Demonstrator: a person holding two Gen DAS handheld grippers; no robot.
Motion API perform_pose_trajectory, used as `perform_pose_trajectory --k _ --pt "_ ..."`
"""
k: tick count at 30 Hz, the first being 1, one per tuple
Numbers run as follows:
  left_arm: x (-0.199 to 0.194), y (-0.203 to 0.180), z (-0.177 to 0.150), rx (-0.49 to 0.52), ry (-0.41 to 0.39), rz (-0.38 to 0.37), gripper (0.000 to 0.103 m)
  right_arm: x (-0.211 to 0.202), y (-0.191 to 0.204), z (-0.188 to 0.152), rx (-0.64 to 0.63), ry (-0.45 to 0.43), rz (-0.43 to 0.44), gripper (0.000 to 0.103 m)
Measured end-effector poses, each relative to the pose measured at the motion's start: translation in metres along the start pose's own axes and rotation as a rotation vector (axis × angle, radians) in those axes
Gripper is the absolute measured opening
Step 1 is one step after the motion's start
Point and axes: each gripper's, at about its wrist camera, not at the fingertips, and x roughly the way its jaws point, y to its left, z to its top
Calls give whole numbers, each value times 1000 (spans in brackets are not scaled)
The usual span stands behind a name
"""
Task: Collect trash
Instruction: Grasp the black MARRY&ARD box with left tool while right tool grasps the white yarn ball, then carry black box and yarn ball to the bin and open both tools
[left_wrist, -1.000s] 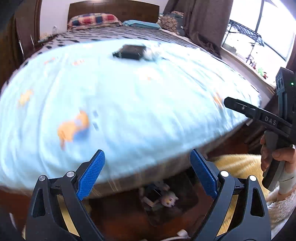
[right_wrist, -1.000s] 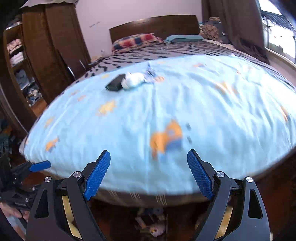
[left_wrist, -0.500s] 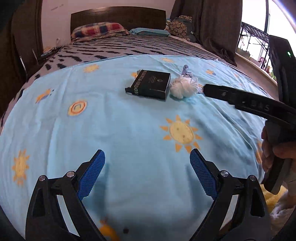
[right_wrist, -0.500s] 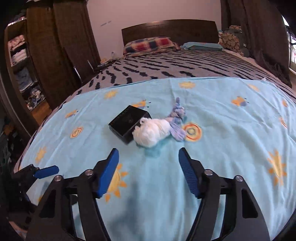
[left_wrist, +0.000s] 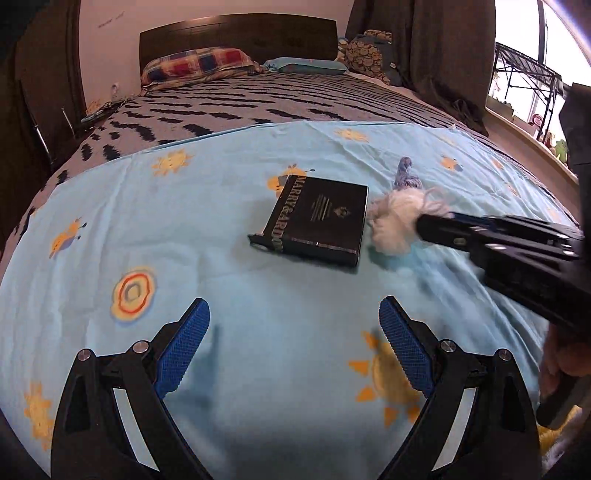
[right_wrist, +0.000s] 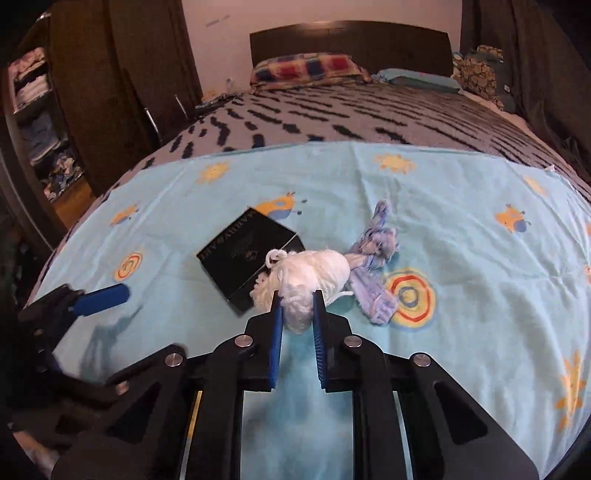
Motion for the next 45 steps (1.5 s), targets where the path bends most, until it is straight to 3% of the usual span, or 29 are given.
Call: perform_pose_trajectory --k 5,14,15,16,22,26,33,39,45 --pt "20 -10 19 32 7 4 88 -33 -19 11 26 -58 -23 16" --pt "60 -22 51 47 53 8 88 -45 -43 -4 63 -62 -32 16" --pt "63 -23 51 50 59 19 86 -45 -44 -6 65 -60 -29 16" --pt "63 -23 51 50 62 29 79 -46 -44 -7 66 -59 -27 16" --pt "54 -22 46 72 63 9 76 -57 -45 -15 77 -65 -15 16" --pt "31 -19 35 45 40 8 75 -74 -41 -22 70 -85 -8 16" --pt "-47 -22 5 45 -52 -4 75 -111 -30 -47 53 -126 8 16" --pt "-113 -35 -45 69 -90 2 76 -141 -16 -81 40 -132 50 16" --pt "-150 -49 -106 96 -65 -8 76 -176 -1 -118 37 -144 91 16"
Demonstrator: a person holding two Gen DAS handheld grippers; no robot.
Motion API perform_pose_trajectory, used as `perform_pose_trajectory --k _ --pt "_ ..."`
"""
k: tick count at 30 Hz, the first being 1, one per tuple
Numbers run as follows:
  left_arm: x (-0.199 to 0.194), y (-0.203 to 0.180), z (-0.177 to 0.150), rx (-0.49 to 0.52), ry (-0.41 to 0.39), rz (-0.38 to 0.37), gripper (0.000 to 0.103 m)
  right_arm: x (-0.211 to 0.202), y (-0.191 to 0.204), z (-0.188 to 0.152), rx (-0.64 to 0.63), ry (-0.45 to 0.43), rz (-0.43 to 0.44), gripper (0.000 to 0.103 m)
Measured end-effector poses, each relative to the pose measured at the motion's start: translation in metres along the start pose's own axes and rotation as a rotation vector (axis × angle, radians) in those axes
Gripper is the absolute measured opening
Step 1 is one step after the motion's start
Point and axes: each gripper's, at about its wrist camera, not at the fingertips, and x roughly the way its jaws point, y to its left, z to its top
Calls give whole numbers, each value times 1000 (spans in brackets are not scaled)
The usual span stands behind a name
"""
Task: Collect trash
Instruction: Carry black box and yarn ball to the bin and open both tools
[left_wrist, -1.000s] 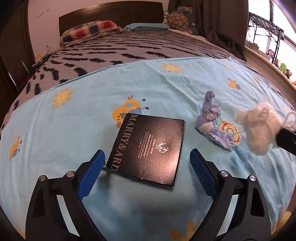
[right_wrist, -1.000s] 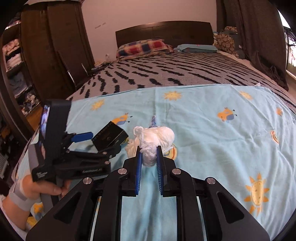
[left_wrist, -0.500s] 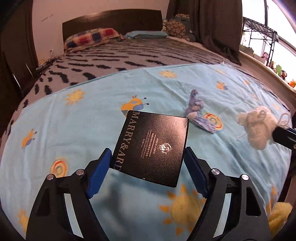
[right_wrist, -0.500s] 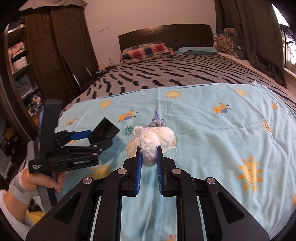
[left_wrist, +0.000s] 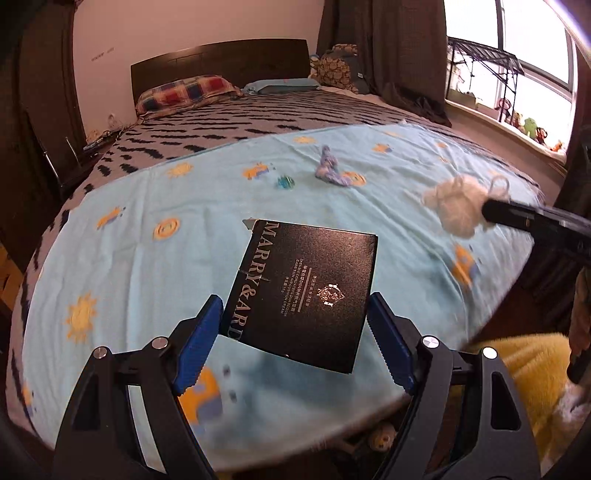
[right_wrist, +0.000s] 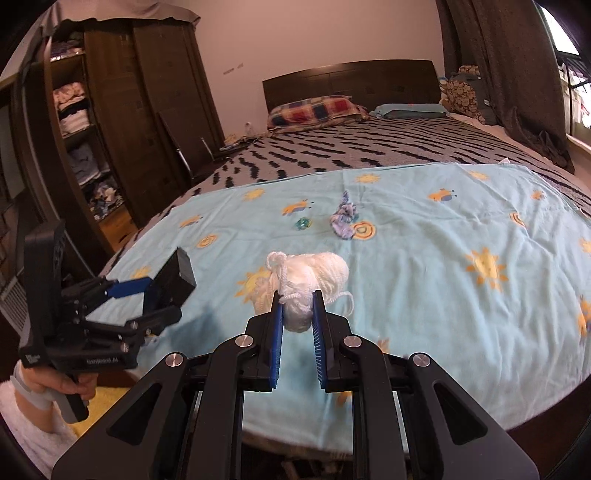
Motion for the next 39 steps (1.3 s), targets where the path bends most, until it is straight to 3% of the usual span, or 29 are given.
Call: perform_pose_trajectory --k 7,15,21,29,39 --pt "-29 -14 -59 -29 35 -70 76 -22 13 -52 -4 81 25 16" --pt "-15 -35 -117 -9 167 -171 76 -10 3 -117 93 239 5 16" --pt "24 -54 -151 9 274 -199 76 12 -2 -161 156 348 -1 16" --pt "81 -65 -180 -7 355 -227 76 53 -9 -200 167 469 -71 16" --pt "131 -65 -211 -83 459 -214 76 98 -23 -235 215 556 -96 16"
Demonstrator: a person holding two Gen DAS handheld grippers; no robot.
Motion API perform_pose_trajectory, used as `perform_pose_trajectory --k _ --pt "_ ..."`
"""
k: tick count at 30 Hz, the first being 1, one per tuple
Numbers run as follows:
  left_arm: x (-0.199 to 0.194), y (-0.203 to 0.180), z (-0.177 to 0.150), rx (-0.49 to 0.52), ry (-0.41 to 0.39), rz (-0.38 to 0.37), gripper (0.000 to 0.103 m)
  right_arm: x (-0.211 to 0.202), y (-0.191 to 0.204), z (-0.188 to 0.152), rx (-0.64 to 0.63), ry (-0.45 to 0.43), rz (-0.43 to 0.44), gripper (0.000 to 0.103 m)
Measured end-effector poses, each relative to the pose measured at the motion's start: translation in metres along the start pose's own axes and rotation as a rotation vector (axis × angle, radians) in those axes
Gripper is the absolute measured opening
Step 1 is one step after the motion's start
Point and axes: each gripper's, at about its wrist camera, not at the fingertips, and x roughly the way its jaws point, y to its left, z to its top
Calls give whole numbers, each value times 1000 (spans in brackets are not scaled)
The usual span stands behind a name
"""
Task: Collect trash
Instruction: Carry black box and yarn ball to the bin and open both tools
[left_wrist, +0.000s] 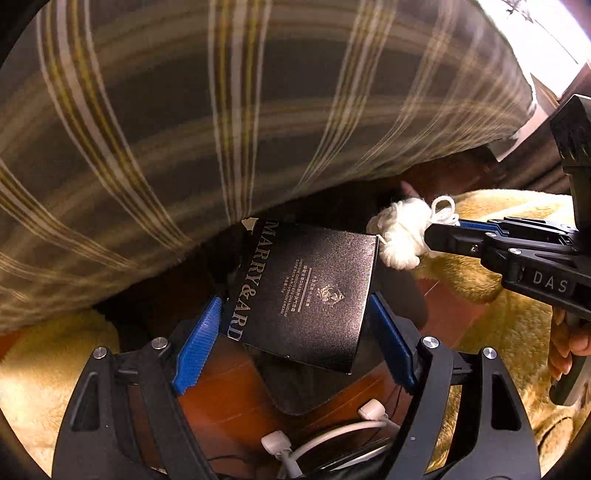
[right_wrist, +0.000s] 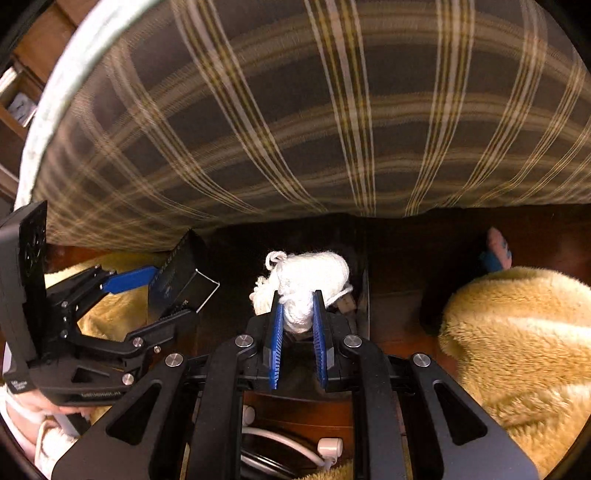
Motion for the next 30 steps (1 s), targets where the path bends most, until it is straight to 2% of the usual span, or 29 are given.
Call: perform_pose_trajectory --k 7,10,11,12,13,16,19,21,23,27,30 --pt "13 2 -1 -30 41 -9 77 8 1 0 19 11 14 19" --pt "15 0 -1 -25 46 -11 79 9 1 2 32 1 20 24" --pt "14 -1 -1 -20 42 -9 80 8 1 2 36 -6 23 29" --pt "14 -1 -5 -14 36 -6 85 4 2 4 39 -12 24 43" --pt "11 1 -5 -12 30 -3 88 1 2 5 43 -23 22 49" --pt "-1 2 -4 -1 8 15 94 -9 0 9 59 -50 16 54" --pt "-22 1 -1 25 -35 46 95 -29 -2 13 72 -96 10 69" --pt "-39 3 2 36 -66 58 95 -45 -2 17 68 -133 -5 87" --pt "-62 5 5 37 -96 61 95 -66 -1 23 57 -172 -19 94" --pt "-110 8 14 22 -143 28 95 -105 4 36 28 -239 -21 96" --pt "-143 11 27 14 -198 38 95 -136 14 50 -5 -307 -10 97"
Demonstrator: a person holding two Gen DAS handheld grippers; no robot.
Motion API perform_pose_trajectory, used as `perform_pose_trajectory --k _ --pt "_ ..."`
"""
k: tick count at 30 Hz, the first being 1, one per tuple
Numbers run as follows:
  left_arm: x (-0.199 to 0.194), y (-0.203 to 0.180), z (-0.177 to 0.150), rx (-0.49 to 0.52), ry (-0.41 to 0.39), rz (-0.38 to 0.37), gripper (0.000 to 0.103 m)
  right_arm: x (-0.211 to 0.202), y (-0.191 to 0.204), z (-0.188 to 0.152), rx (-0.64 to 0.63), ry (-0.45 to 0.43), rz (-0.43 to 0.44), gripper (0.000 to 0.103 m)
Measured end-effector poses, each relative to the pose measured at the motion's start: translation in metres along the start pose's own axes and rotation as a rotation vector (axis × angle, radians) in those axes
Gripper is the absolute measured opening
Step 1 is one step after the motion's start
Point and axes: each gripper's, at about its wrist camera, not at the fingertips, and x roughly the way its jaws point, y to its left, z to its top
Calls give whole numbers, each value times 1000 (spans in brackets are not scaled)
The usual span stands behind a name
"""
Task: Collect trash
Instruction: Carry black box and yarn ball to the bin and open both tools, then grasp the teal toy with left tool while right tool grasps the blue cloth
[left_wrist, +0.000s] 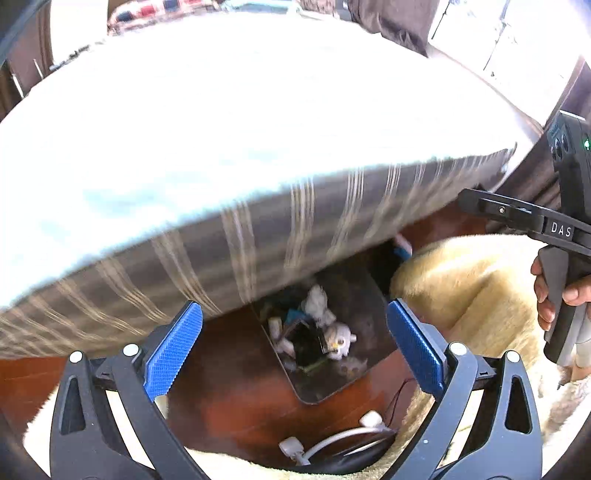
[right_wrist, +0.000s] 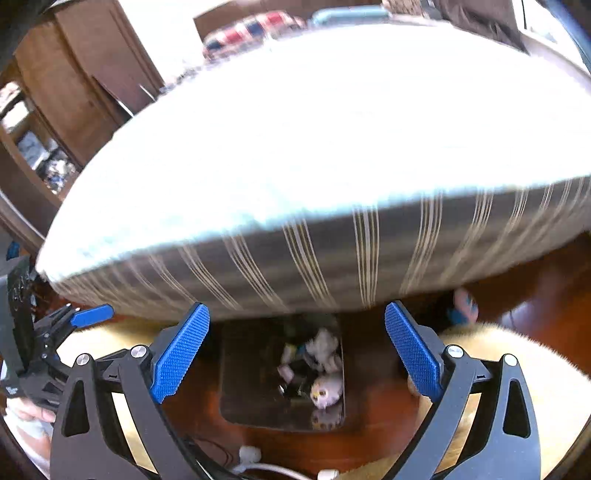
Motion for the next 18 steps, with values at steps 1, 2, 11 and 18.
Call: perform_pose_trajectory --k 1,2,11,18 --pt "-8 3 6 1 -17 11 95 -5 2 7 -9 -17 4 97" --pt "-16 4 12 2 -35 24 95 -12 5 19 -23 -39 10 99" --pt "-44 33 92 6 -163 106 95 -6 8 110 -66 -133 16 99" --pt "-13 66 160 -71 -181 164 95 38 11 186 -58 -187 -46 99"
